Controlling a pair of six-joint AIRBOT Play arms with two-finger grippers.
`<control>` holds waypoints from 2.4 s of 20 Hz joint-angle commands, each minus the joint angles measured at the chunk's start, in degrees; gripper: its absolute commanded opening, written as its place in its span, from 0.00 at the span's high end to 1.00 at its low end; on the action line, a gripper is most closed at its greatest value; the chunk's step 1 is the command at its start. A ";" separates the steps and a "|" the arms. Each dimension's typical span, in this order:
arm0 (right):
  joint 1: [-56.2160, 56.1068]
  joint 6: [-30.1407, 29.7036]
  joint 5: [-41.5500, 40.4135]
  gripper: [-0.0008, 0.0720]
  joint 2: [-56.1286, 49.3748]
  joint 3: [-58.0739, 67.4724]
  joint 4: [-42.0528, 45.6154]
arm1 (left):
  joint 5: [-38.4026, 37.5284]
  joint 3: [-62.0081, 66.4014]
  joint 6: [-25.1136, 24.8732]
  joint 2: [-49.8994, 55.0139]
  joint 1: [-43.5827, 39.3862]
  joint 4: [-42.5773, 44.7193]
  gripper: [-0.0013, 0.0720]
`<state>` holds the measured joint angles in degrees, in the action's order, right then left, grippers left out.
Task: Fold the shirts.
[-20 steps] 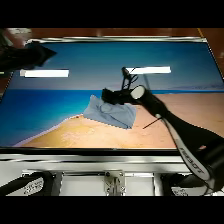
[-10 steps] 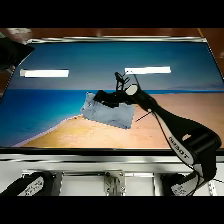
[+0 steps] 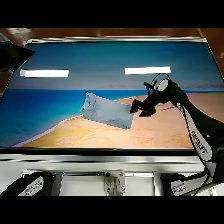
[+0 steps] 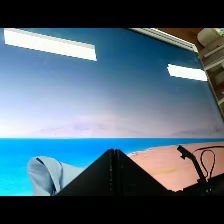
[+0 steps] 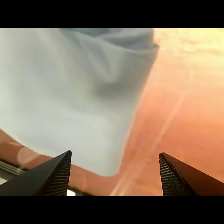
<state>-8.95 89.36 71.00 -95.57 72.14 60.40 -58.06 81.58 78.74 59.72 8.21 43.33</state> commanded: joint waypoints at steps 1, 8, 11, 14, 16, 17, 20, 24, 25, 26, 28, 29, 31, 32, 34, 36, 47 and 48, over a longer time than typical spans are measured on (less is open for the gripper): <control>0.15 -0.02 -6.23 0.08 -0.85 -5.97 -2.78 | -0.07 -0.02 0.90 -0.02 -0.04 1.49 0.94; -1.88 -19.69 -19.76 0.92 -4.07 -5.84 -37.44 | -0.07 -0.02 2.01 -0.02 -0.37 1.49 0.94; 2.10 -40.17 -13.11 0.92 -1.31 -1.70 -54.31 | -0.07 -0.02 2.14 -0.02 -0.37 1.49 0.94; 10.01 -39.87 -5.99 0.91 2.16 4.48 -56.54 | -0.13 -0.02 2.19 -0.02 -0.37 1.46 0.94; 16.96 -35.63 -4.22 0.92 4.35 5.84 -54.86 | -1.70 -0.02 4.55 -0.02 -0.37 1.55 0.94; 20.35 -34.05 -3.41 0.92 5.05 5.84 -53.83 | -3.32 -0.02 4.50 -0.02 -0.37 1.55 0.94; 31.06 -28.17 -0.04 0.91 5.55 5.81 -44.68 | -8.83 -0.02 4.52 -0.04 -0.37 1.75 0.94; 44.70 -22.36 3.74 0.91 5.55 5.84 -27.02 | -14.45 -0.02 6.03 -0.04 -1.25 1.90 0.94; 47.69 -20.90 3.96 0.91 5.55 5.84 -23.37 | -15.08 -0.02 6.34 -0.04 -1.70 2.12 0.94; 50.58 -19.19 4.28 0.92 5.55 5.81 -19.89 | -15.56 -0.02 6.95 -0.04 -2.27 2.45 0.94; 56.24 -17.25 5.09 0.91 5.55 5.81 -12.70 | -17.49 -0.02 7.06 -0.04 -3.28 2.89 0.94; 58.93 -16.44 5.49 0.91 5.55 5.81 -8.66 | -18.99 -0.02 7.08 -0.02 -3.67 3.28 0.94; 63.93 -15.50 5.75 0.91 5.55 5.68 -2.14 | -22.58 -0.02 7.15 -0.02 -4.42 4.28 0.94; 66.62 -15.13 5.79 0.91 5.55 5.68 0.57 | -23.91 -0.02 8.07 -0.02 -4.79 5.49 0.94; 72.48 -14.01 6.64 0.91 5.57 5.35 3.23 | -26.03 -0.02 10.16 -0.02 -5.86 9.73 0.94; 78.66 -12.22 7.93 0.91 5.57 2.60 2.05 | -26.49 -0.02 11.17 -0.02 -7.32 13.57 0.94; 89.20 -15.28 -2.01 0.91 19.76 -32.68 1.46 | -23.78 -0.02 13.11 -0.02 -14.01 16.50 0.94; 89.20 -15.04 -2.10 0.91 20.79 -32.70 4.09 | -23.54 -0.02 13.11 -0.02 -14.08 16.52 0.94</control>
<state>79.44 74.48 71.02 -78.26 43.57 59.86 -82.89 81.58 91.59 59.72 -4.97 59.07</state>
